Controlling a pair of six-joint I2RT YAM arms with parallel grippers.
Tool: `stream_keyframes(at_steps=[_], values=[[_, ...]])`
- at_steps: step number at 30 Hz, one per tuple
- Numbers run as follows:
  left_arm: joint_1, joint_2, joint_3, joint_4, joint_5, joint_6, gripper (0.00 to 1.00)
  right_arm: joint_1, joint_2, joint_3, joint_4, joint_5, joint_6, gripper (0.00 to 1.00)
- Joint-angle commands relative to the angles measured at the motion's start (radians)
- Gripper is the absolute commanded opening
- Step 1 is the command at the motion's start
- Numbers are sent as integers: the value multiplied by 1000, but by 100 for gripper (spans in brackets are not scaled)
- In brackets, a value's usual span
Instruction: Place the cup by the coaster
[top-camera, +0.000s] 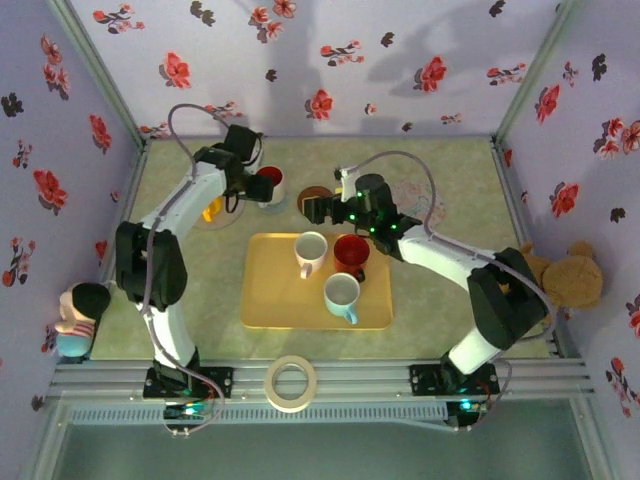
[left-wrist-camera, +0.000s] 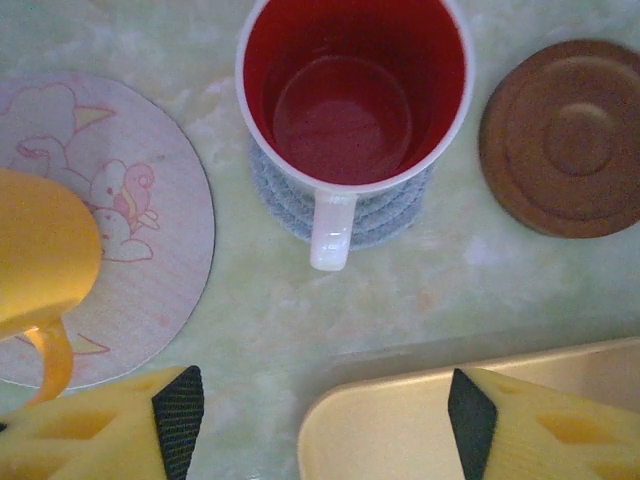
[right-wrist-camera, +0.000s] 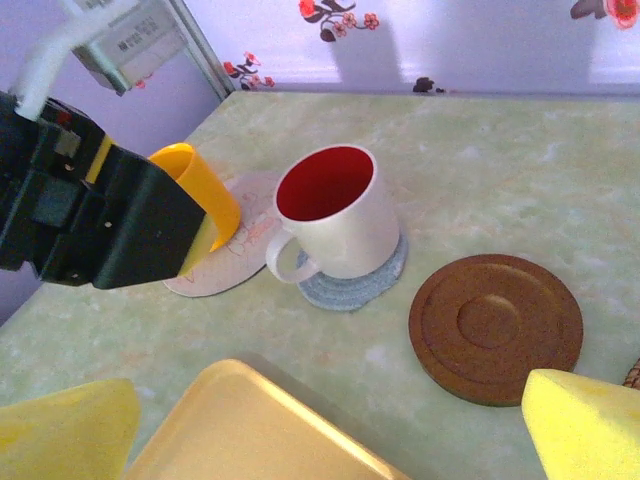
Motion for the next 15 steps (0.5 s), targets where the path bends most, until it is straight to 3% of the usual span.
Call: stream_keyframes(at_steps=[1,15], values=[[9,-80,-21,-10,49,-21,72,-7,-60,-19,21,6,-21,99],[0,-325,-178,66,140,-19,98,-6,-310,-73,-188,48,-130,99]])
